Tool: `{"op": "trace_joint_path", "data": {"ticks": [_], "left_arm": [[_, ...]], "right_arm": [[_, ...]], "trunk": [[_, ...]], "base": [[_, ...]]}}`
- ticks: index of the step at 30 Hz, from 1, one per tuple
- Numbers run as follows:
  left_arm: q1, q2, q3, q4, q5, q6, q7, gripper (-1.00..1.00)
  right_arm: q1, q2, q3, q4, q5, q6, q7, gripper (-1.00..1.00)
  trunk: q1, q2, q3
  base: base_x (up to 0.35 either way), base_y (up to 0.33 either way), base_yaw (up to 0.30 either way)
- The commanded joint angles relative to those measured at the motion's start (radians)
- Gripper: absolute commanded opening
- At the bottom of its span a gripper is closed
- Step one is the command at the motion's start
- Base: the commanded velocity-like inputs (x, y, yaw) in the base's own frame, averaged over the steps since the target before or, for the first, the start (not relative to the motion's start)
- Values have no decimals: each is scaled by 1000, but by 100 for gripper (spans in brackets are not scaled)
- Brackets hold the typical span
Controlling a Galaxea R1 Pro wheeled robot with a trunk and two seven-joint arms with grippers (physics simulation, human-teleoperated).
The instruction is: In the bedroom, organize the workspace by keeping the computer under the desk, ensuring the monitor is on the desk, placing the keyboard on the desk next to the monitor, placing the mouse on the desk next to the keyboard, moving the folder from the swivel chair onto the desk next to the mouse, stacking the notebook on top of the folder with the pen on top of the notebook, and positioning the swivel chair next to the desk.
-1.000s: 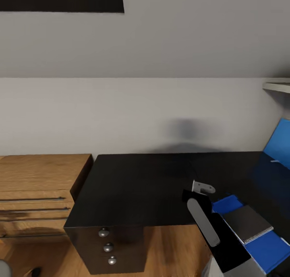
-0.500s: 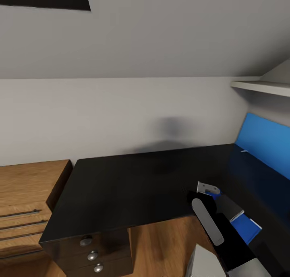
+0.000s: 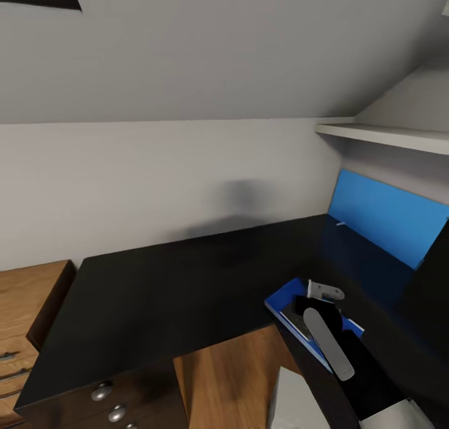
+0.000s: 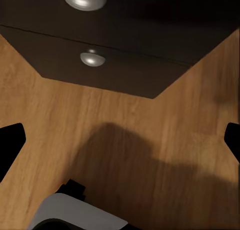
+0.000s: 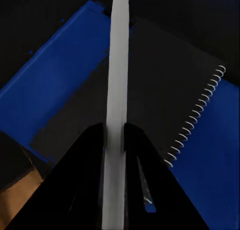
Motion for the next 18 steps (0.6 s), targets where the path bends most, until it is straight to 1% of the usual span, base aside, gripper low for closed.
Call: {"op": "trace_joint_path", "data": {"ticks": [1,5,9,10,14,15,18], "left_arm": [[0,1,-2,-2,10,-7,3,100],[0,1,-3,-2,9,-7,3,100],[0,1,-3,-2,10,-7,3,100],[0,1,-3,-2,10,-7,3,100],[0,1,-3,-2,9,-7,3,100],[0,1,-3,-2,9,-7,3,100],[0,1,-4,-2,9,-7,2,100]], "right_arm": [[-1,-2,3,2,-8,2,-2,-100],[-1,-4,3,25,-7,2,10,-100],[-1,-12,2,61,-5,2,46,-100],[-1,-19,1,70,-4,2,68,-100],[-1,-41,1,83,-2,1,129,-100],[-1,-49,2,85,-1,0,154,-100],[-1,-58,4,88,3,-2,205,-100]], "trunk": [[0,-1,-1],[0,-1,-1],[0,-1,-1],[0,-1,-1],[0,-1,-1],[0,-1,-1],[0,-1,-1]], "base": [[0,0,-297],[0,0,-297],[0,0,-292],[0,0,-211],[0,0,-108],[0,0,-44],[0,0,-25]]}}
